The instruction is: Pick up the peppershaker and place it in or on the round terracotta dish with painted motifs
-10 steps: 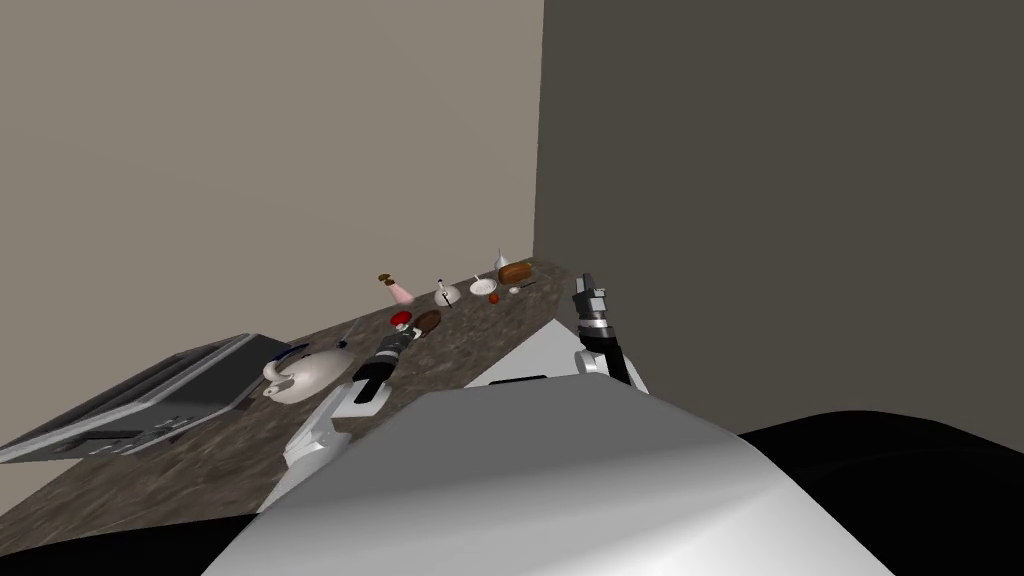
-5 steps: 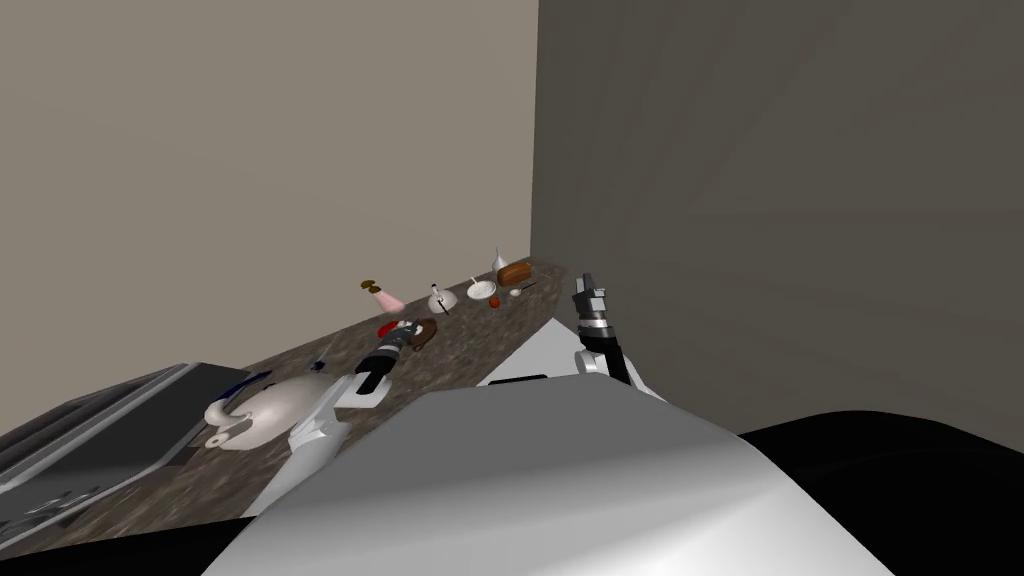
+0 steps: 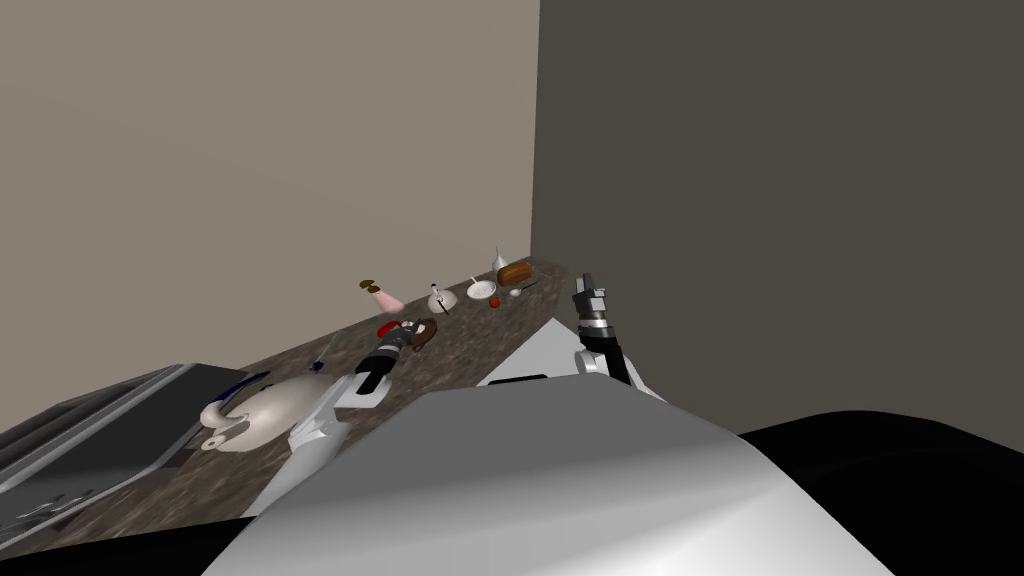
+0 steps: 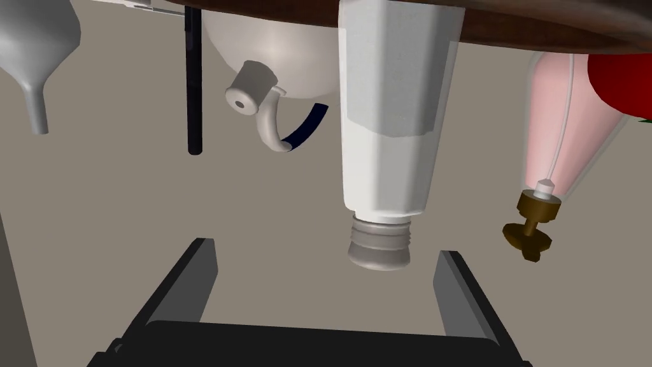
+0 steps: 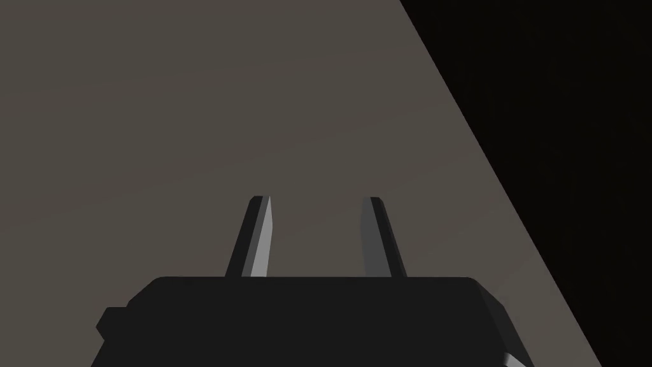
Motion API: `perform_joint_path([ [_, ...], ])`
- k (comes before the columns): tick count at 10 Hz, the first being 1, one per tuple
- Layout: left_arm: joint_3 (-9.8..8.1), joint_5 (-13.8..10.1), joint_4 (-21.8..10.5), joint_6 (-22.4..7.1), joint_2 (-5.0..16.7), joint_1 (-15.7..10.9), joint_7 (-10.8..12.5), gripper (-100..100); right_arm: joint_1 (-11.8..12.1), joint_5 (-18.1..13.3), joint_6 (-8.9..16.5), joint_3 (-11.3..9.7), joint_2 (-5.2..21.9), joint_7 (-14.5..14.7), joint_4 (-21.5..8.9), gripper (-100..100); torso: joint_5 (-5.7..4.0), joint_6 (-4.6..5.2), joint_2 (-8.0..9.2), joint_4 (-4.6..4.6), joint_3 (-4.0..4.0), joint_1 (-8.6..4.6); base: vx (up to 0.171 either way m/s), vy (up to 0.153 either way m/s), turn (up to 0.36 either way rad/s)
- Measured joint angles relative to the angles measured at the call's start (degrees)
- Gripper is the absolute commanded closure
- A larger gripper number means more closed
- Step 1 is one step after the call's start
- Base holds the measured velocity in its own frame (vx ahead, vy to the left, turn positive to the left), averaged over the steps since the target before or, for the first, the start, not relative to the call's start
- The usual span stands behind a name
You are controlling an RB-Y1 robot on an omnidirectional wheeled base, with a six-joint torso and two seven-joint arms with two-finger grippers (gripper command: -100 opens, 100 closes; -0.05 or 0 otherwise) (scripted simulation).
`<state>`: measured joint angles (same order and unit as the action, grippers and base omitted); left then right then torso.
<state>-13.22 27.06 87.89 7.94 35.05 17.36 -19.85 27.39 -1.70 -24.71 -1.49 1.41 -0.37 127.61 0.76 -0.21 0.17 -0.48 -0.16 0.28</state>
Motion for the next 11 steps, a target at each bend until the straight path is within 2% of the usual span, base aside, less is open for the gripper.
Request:
perform_joint_path([
  [3,-0.39,-1.7,2.7,-2.5,4.4,1.7,2.6,-100,0.0,0.0,0.0,0.0,0.0,0.0,0.0,0,-0.04,0.01,0.06,0.01,0.03,-0.14,-0.012,-0.036,-0.03],
  [9,-1.18,-4.4,6.6,-6.3,11.6,4.2,7.0,-100,0.0,0.0,0.0,0.0,0.0,0.0,0.0,0,-0.03,0.0,0.04,0.01,0.03,-0.12,-0.007,-0.028,-0.023],
  [10,-1.2,-4.5,6.7,-6.4,11.7,4.3,7.2,0,0.0,0.0,0.0,0.0,0.0,0.0,0.0,0,-0.01,0.0,0.03,0.01,0.02,-0.07,0.0,0.0,0.0],
  [11,-1.2,-4.5,6.6,-6.4,11.7,4.3,7.2,0,0.0,0.0,0.0,0.0,0.0,0.0,0.0,0,0.0,0.0,0.02,0.0,0.01,-0.02,0.0,0.0,0.0],
])
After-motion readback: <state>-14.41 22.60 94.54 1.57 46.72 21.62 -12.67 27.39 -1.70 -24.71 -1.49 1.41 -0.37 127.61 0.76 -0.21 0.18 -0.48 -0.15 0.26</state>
